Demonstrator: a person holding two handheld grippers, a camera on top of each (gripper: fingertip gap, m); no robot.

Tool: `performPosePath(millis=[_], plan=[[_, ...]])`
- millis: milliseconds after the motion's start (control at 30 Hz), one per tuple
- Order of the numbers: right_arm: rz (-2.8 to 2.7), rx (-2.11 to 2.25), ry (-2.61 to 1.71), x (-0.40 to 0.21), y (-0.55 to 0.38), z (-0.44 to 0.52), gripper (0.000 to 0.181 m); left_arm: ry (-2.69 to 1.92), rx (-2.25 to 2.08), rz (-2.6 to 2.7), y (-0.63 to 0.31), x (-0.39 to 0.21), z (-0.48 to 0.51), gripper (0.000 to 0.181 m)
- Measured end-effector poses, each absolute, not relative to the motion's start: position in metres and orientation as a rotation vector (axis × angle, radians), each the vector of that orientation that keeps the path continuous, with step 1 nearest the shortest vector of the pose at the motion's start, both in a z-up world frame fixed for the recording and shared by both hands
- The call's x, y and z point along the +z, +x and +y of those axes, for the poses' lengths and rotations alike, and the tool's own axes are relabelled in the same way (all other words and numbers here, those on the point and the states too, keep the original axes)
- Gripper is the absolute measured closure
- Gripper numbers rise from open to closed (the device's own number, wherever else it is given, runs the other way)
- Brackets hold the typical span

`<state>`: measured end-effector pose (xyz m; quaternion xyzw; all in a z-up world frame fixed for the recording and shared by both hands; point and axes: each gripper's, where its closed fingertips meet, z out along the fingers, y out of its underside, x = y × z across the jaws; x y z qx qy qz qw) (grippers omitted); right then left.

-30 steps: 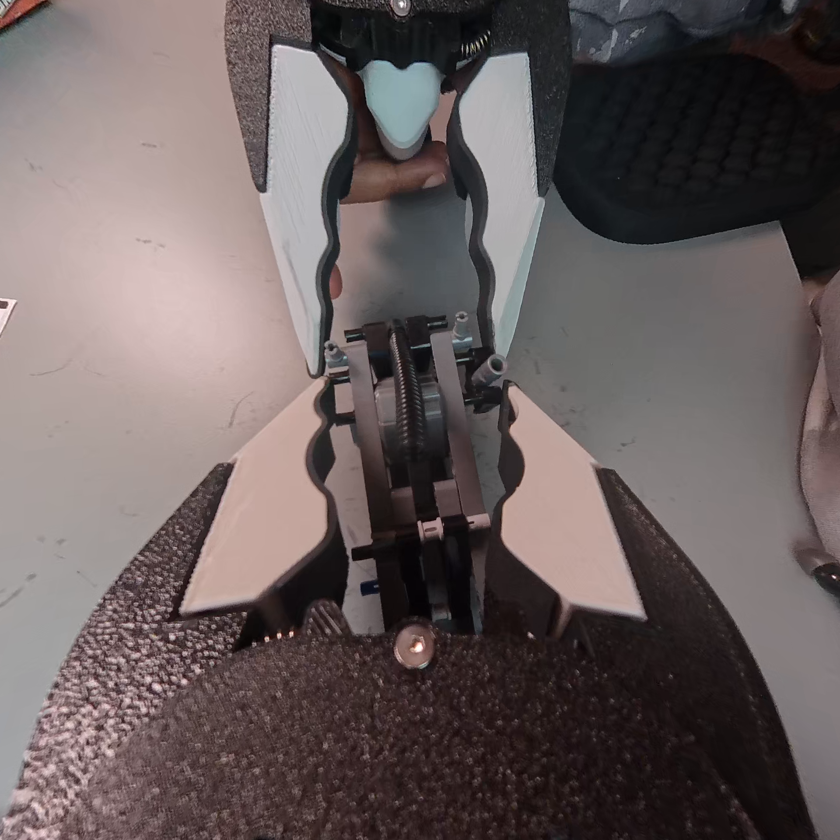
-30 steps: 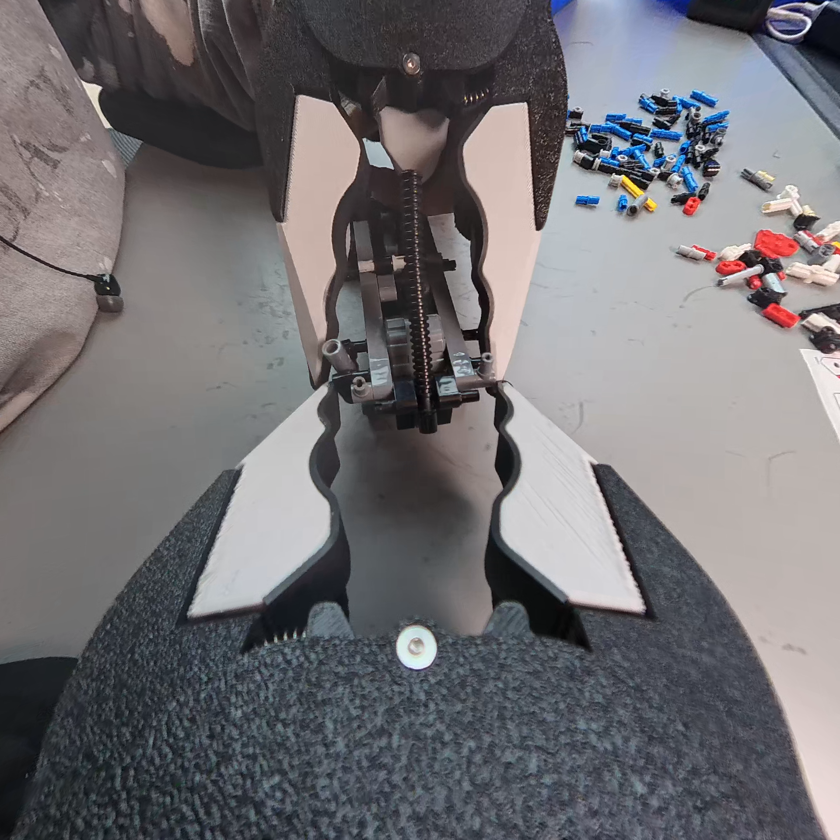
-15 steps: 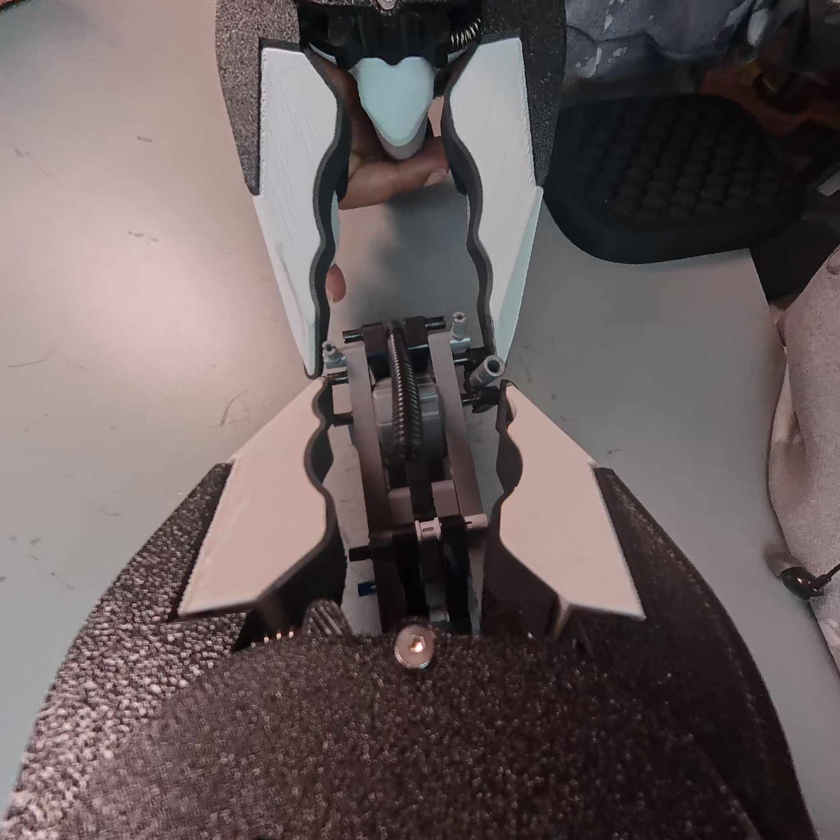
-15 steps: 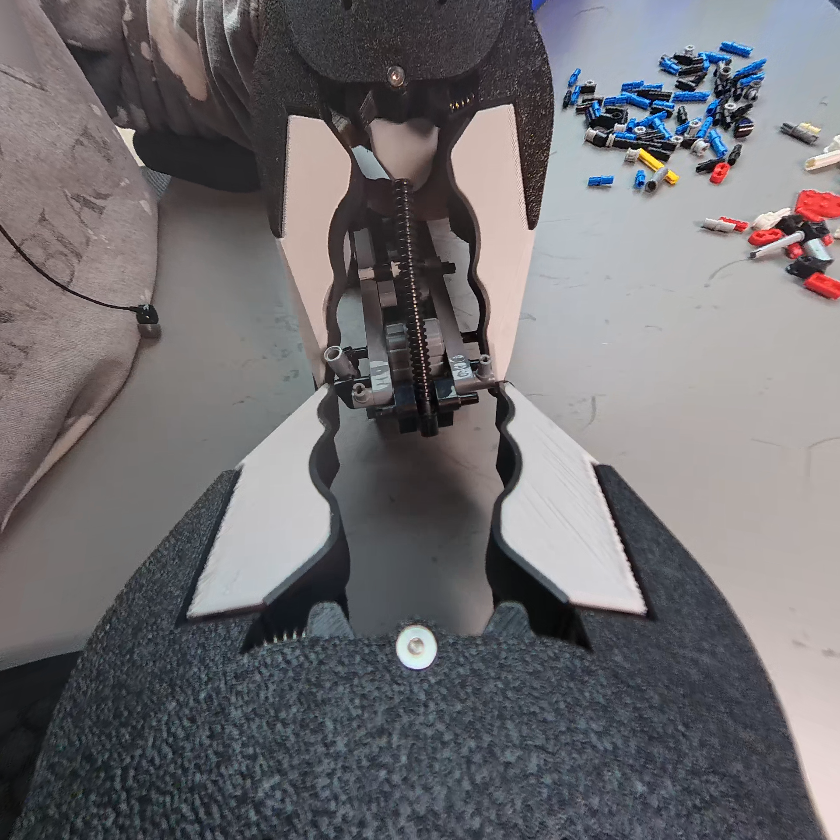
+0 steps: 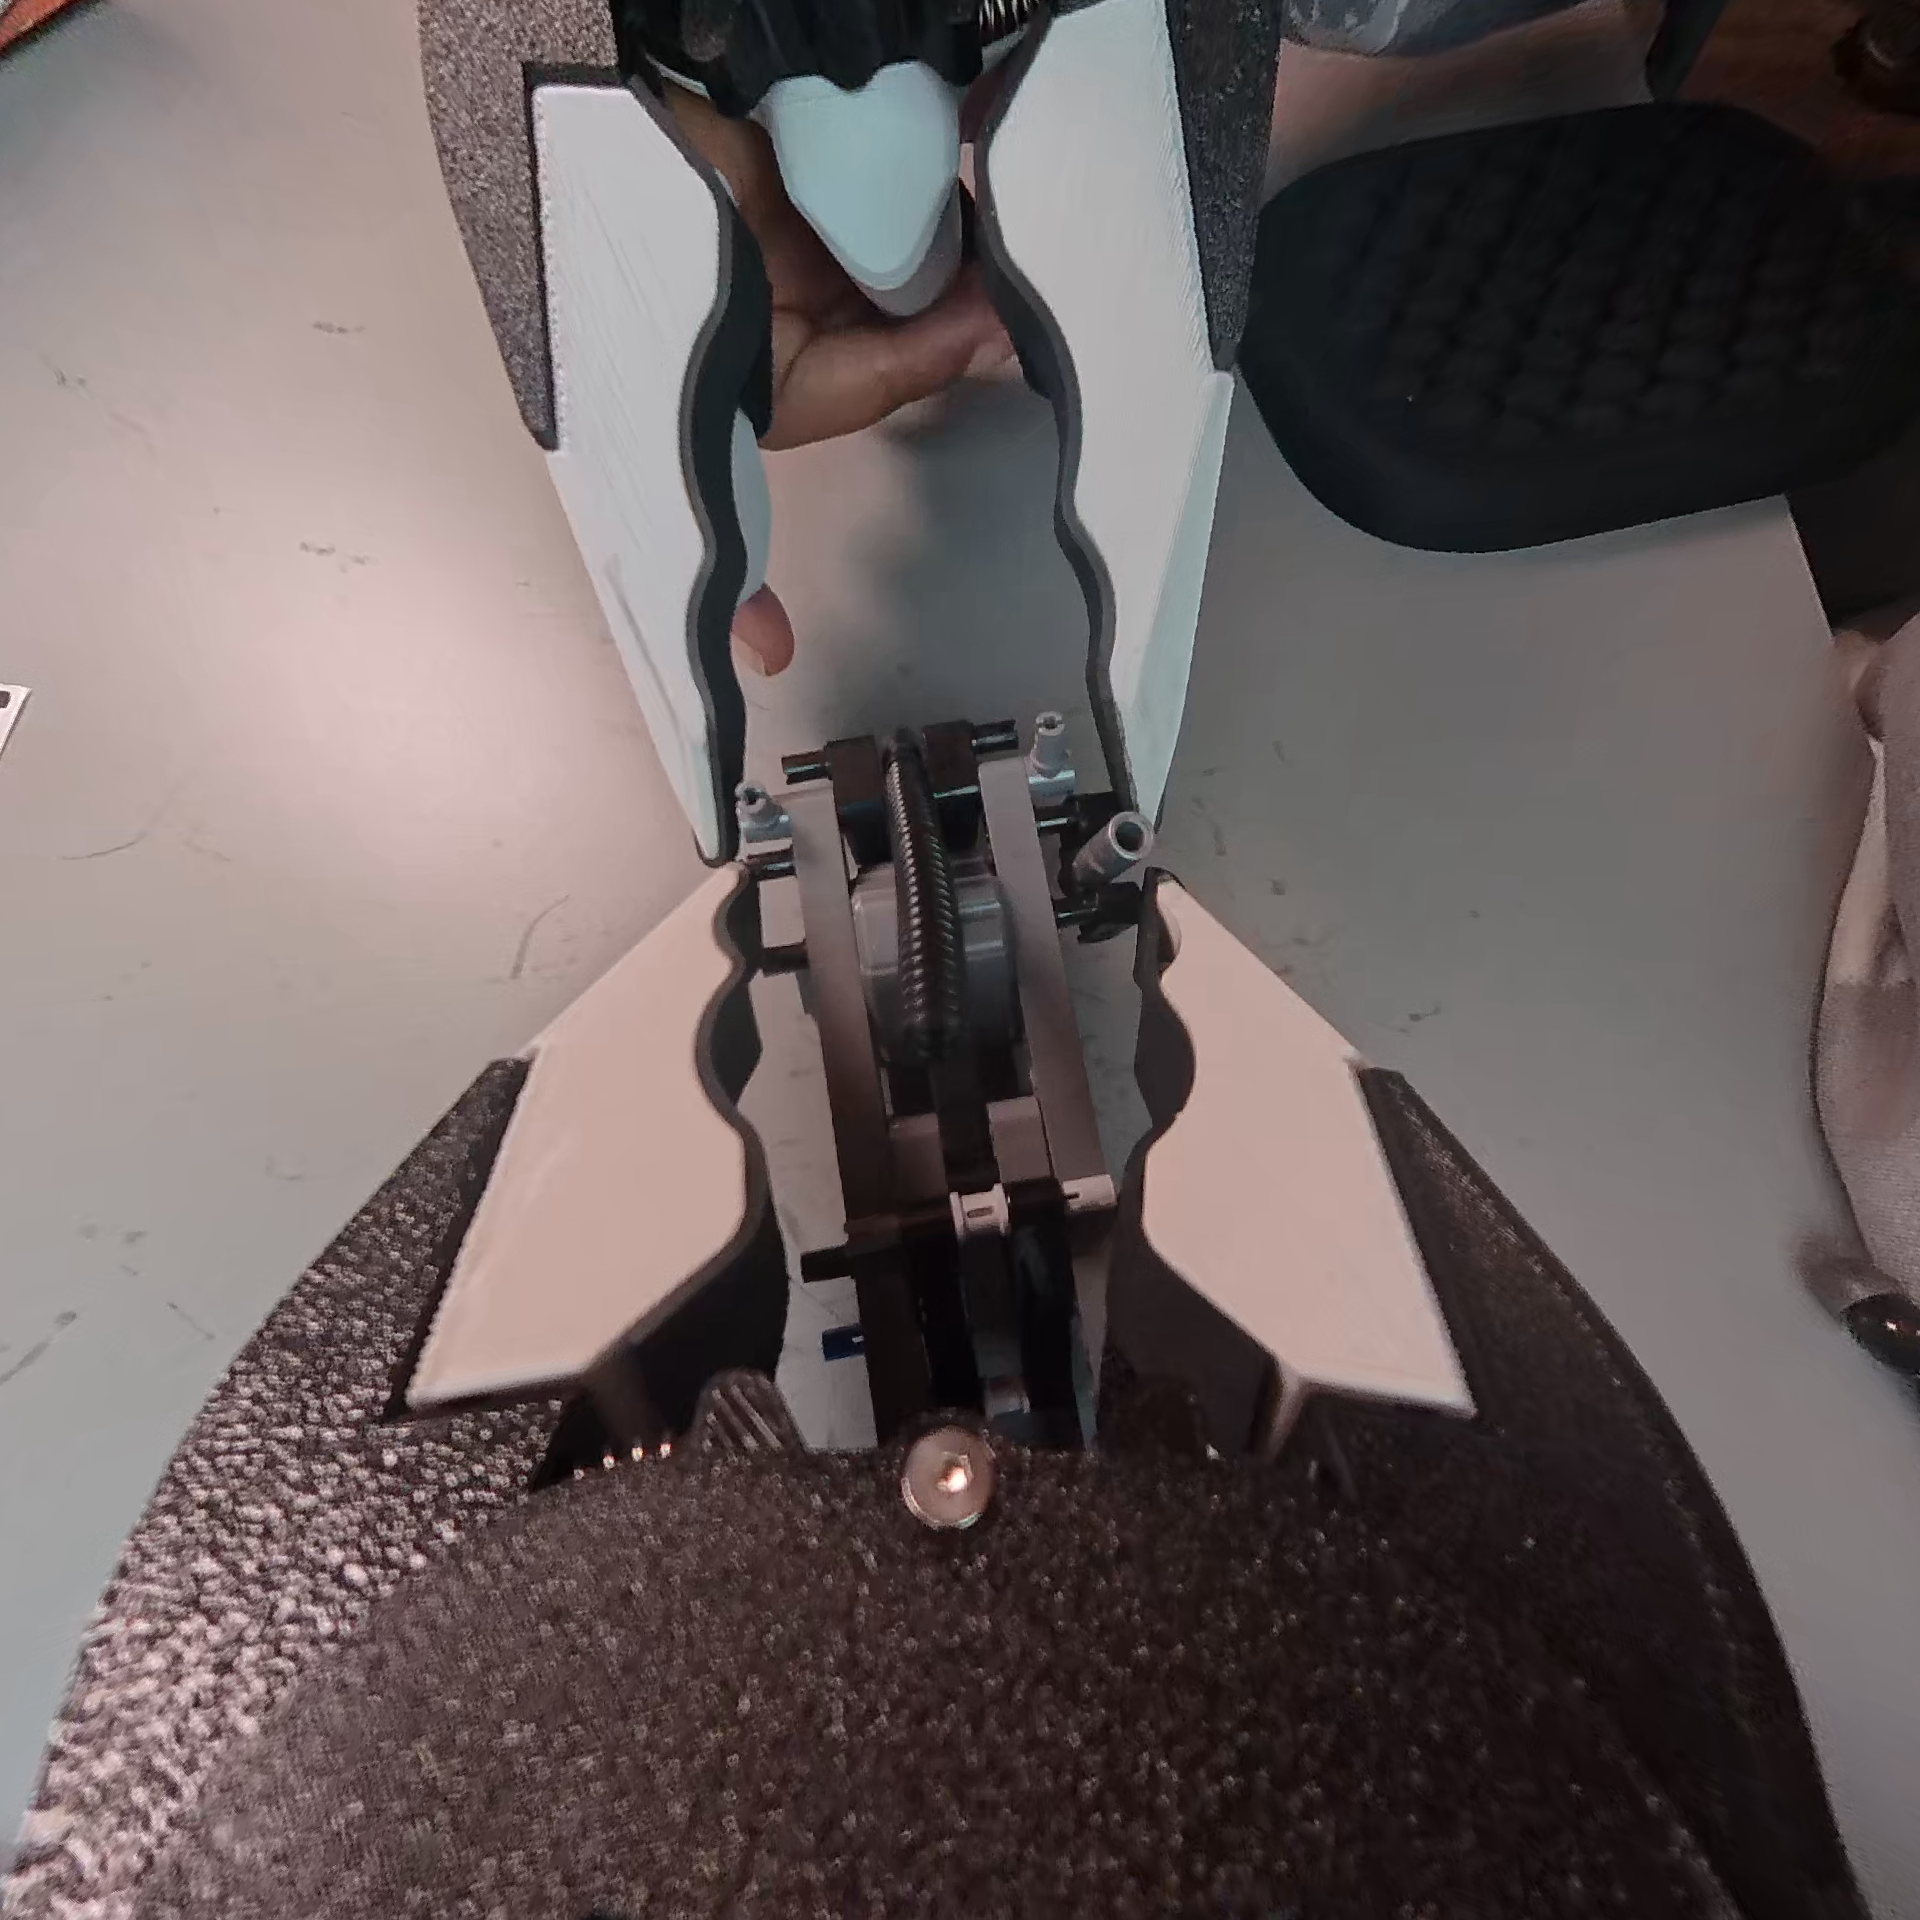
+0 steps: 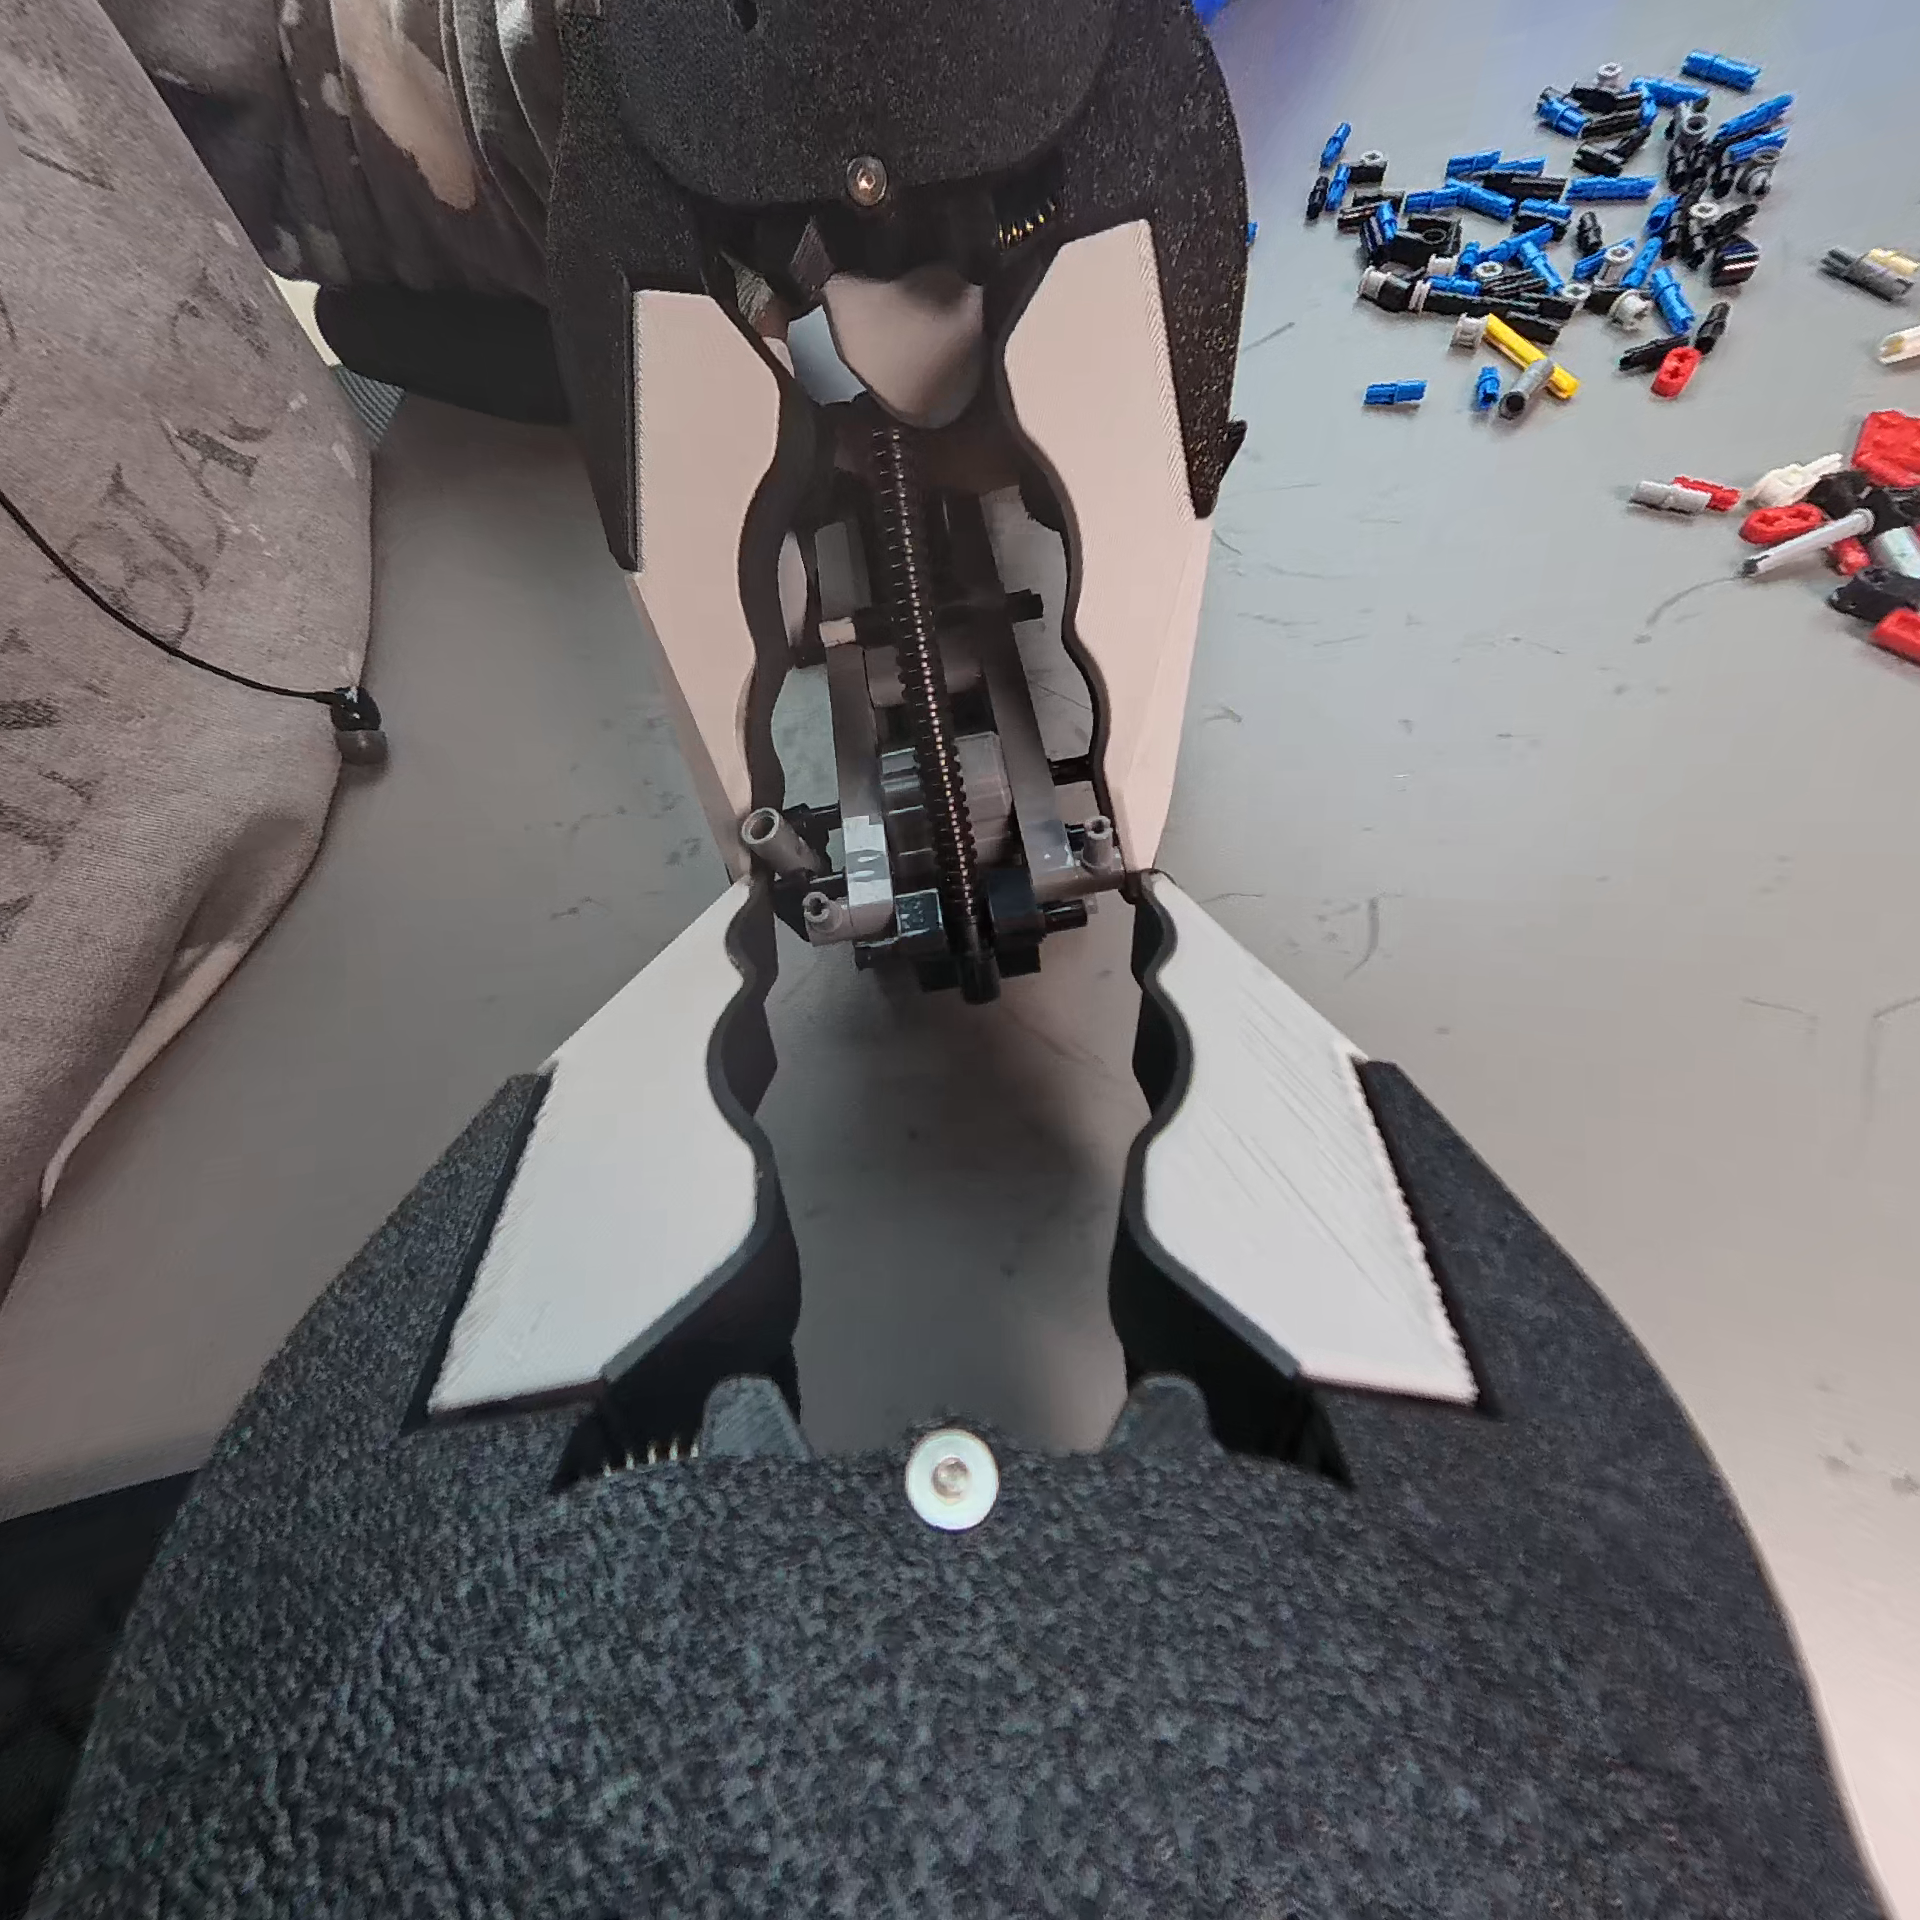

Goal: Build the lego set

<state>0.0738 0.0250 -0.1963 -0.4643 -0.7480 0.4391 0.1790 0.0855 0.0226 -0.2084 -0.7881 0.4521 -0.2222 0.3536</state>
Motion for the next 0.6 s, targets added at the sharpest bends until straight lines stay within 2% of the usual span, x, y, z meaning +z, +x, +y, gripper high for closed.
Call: performPosePath(millis=[200, 533, 600], plan=[[-2.103, 1.259, -1.333, -0.197, 0.0765, 0.0228, 0.122, -2.06, -0.578, 1.143, 0.0847, -0.2076, 0.0233, 0.106], [-2.147, 1.072, -1.239, -0.1991, 0.0763, 0.0231, 0.12, -2.058, -0.522, 1.135, 0.0841, -0.21, 0.0217, 0.108], [-2.123, 1.048, -1.247, -0.1973, 0.0744, 0.0269, 0.11, -2.059, -0.529, 1.133, 0.0843, -0.2098, 0.0212, 0.108]])
